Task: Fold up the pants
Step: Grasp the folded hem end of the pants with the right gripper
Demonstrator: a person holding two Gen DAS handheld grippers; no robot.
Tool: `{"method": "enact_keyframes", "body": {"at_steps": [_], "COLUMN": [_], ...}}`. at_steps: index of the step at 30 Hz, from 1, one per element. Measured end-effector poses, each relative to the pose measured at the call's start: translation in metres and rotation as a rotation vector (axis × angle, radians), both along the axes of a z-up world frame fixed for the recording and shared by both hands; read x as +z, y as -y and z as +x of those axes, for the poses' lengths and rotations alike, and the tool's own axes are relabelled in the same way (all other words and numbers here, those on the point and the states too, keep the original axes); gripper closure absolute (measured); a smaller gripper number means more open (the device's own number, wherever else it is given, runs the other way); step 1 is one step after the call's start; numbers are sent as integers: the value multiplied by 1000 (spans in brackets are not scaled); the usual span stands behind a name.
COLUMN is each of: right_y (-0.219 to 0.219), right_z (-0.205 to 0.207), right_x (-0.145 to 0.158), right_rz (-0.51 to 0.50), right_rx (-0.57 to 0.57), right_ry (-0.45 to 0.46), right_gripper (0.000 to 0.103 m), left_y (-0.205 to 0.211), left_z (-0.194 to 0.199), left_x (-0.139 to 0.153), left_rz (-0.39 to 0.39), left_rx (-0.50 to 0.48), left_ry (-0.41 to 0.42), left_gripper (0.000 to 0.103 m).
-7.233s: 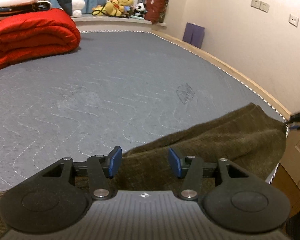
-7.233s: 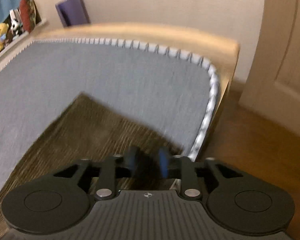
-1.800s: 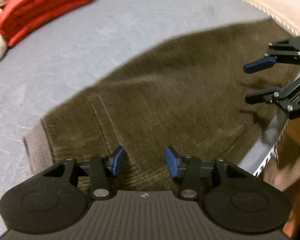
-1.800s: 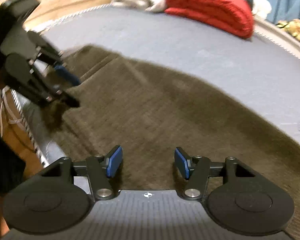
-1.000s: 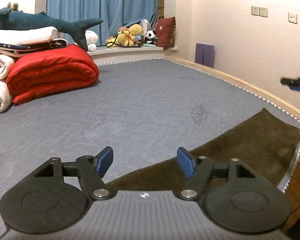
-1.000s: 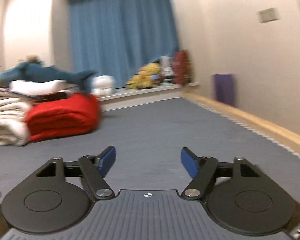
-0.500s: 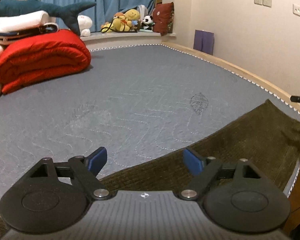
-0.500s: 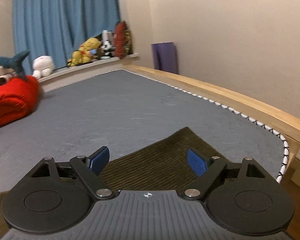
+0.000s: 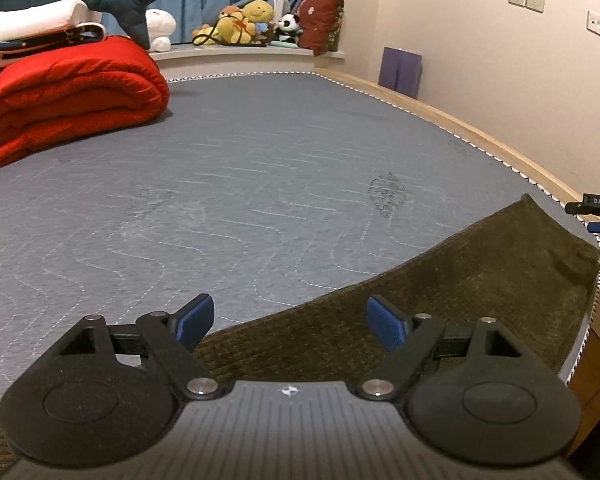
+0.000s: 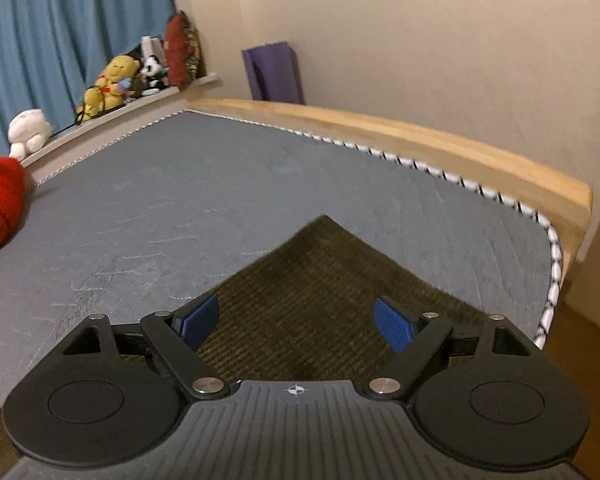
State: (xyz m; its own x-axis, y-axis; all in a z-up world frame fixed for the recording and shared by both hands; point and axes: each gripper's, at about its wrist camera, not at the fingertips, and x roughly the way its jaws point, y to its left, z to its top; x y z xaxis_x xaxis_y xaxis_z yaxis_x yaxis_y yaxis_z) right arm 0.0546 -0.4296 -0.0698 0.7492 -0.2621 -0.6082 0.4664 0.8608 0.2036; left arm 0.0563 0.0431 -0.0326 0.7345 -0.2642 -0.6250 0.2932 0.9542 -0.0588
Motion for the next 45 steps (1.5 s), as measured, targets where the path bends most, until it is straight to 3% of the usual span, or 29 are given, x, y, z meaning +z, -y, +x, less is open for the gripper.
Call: {"method": "enact_keyframes", "body": {"at_steps": [18,22,24,27,31,34,39,45], "right_y": [25,28,35,52,83,104,113,113], "right_z": [-18,-19,-23,-36,-62,-74,-77,-65], "right_x": [-4,-5,-7,-7,-13,-29,-55,-68], "right_rz": [152,150,177,232,318,418,557,590], "right_rx": [-142,-161,-176,-229,-345,-399,-402,-387], "right_ry": [-10,-11,3,31,65,41,-34,-63], "right_gripper": [18,33,49,55,55,54,53,49], "left_y": [1,-1,-4,-8,-11,-11,-9,-6], "left_z": [-7,-9,-9,-9,-10,-9,-6,-7], "left_x": [-2,0,1,1,1,0,2,-1], "left_rz": [21,27,25,23,24,25,18,32], "left_rx": [-6,4,11,21,19,21,24,15], "left_ry": [4,11,12,10,9,8,6,1], "left_gripper": [15,15,15,15,15,15,15,15]}}
